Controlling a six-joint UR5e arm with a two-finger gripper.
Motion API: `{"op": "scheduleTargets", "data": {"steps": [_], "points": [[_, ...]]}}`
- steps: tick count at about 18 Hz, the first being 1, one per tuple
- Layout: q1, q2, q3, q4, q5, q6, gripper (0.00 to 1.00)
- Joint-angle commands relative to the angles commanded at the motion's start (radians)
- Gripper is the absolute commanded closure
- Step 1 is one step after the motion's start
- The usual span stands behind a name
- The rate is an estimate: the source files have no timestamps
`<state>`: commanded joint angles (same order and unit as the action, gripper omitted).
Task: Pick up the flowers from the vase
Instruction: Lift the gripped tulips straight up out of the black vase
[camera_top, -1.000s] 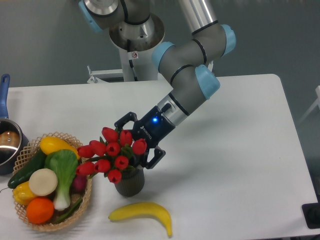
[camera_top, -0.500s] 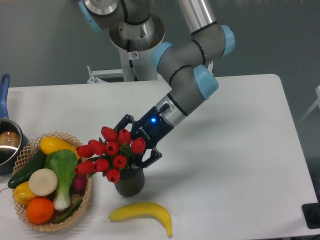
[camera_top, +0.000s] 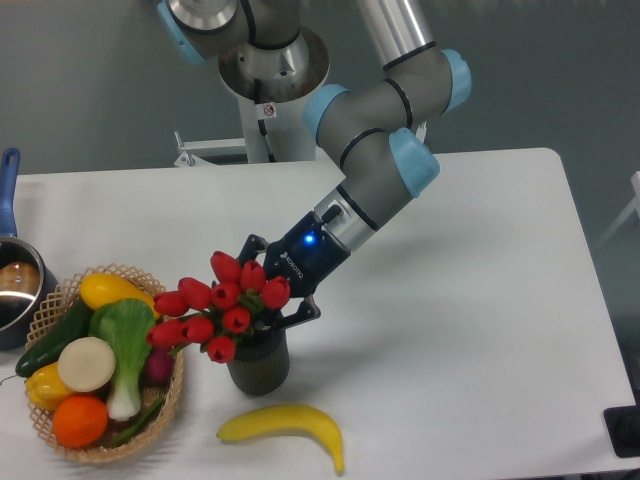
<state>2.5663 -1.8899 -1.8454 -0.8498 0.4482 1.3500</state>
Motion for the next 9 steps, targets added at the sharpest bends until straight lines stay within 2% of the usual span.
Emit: {"op": "scheduleTargets", "data": {"steps": [2,9], "points": [[0.009,0.009,0.002,0.000,-0.046,-0.038,0.58],[0.020,0.061,0.005,0.000,-0.052,-0.068,0.58]]}}
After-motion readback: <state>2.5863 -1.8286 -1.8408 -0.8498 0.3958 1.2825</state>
